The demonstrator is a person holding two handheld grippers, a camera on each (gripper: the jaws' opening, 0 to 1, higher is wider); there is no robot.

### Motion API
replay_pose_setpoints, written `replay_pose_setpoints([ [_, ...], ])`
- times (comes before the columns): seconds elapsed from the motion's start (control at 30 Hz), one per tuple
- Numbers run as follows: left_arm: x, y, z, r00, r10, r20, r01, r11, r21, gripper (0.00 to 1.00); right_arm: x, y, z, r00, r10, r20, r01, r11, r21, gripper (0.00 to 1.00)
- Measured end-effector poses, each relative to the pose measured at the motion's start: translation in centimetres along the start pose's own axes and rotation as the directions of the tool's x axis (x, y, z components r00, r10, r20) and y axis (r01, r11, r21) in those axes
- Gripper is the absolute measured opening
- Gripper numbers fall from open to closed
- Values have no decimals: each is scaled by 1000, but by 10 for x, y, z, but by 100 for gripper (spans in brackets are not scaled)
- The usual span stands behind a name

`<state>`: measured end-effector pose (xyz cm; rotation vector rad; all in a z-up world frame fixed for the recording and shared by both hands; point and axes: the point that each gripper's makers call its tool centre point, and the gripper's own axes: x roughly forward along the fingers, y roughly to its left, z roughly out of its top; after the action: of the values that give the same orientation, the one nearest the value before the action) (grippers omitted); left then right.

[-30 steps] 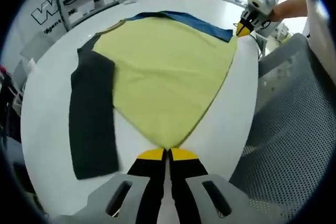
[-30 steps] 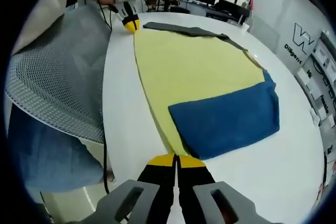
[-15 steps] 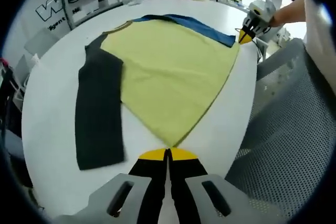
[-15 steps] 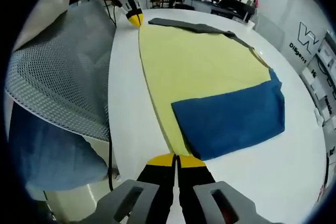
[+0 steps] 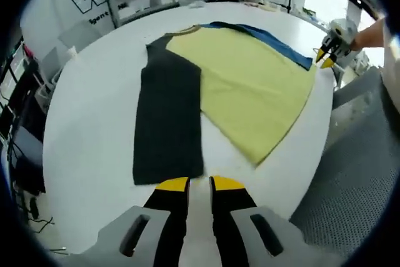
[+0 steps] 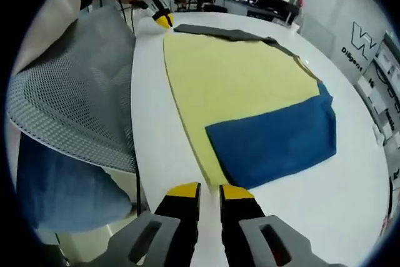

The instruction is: Fold the garment on the visible template until the final outline fits inside the template.

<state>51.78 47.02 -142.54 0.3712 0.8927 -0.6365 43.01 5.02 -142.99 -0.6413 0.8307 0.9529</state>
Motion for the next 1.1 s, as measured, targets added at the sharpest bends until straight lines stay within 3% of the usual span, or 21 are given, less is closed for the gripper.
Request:
replay_pose_setpoints([
  [0.23, 0, 33, 7, 998, 59, 17, -58, 995, -80, 16, 0, -3, 15, 999, -4, 35, 4, 1000, 10, 10],
  [0.57, 5, 56, 1, 995, 94, 11, -90, 976, -197, 17, 5, -9, 30, 997, -11, 70, 9, 1000, 30, 14],
  [0.87, 11, 59, 1, 995, 96, 15, -88, 955, -282, 20, 8, -14, 44, 994, -19, 108, 10, 996, 86, 18],
  [1.1, 14, 61, -6, 995, 100, 4, -92, 937, -338, 12, 9, -16, 49, 993, -21, 115, 10, 996, 89, 18],
])
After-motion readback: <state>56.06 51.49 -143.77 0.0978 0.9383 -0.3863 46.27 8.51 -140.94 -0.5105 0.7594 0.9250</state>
